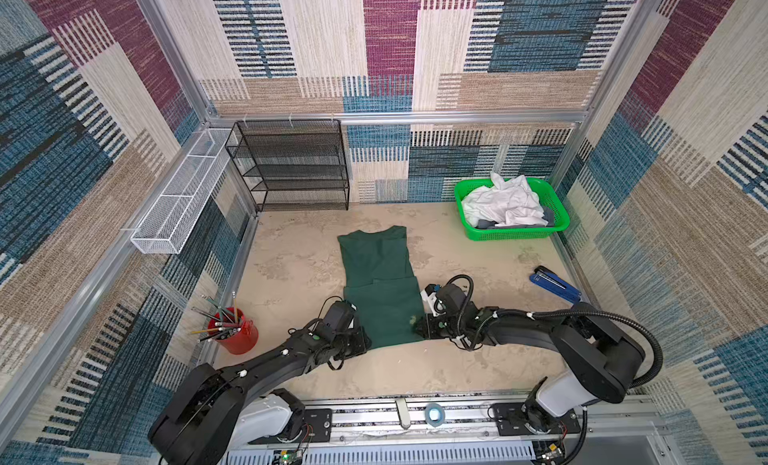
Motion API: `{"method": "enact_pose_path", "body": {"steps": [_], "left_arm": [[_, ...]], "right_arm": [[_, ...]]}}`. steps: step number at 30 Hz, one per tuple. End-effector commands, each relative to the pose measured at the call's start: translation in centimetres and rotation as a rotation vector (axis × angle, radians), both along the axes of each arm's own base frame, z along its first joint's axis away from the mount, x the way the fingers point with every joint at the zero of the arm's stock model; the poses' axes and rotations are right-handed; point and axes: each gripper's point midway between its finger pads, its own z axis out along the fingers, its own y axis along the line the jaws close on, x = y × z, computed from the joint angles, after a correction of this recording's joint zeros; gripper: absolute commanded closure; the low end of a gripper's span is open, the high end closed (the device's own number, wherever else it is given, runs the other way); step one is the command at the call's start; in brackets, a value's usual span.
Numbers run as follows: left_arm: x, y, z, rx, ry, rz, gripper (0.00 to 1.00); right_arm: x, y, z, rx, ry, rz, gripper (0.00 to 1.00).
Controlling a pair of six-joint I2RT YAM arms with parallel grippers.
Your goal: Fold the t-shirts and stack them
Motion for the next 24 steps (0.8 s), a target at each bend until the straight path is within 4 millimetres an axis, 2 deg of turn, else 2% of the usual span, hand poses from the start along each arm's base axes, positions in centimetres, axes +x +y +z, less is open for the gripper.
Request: {"method": "enact_pose_path", "body": {"steps": [1, 5, 15, 19, 24], "left_arm": [[-2.4, 4.5, -2.8, 0.186, 0.107, 0.123, 0.76], [-2.9, 5.5, -2.3, 0.211, 0.102, 0.146, 0.76], [-2.8, 5.4, 1.3, 0.182, 0.049, 0.120, 0.70], [-3.1, 5.6, 1.9, 0.193, 0.057, 0.116, 0.60], [-3.6, 7.1, 1.7, 0.260, 0.069, 0.147, 0.55]], "right_arm": [[-1.1, -3.1, -2.5, -0.153, 0.070, -0.063, 0.73], [-1.2, -3.5, -2.1, -0.164, 0.058, -0.070, 0.73], [-0.3, -3.4, 2.9, -0.124, -0.051, -0.069, 0.68], [-1.1, -3.3, 2.8, -0.102, -0.026, -0.046, 0.61], [-2.8, -2.5, 1.8, -0.039, 0.045, 0.004, 0.55]]}}
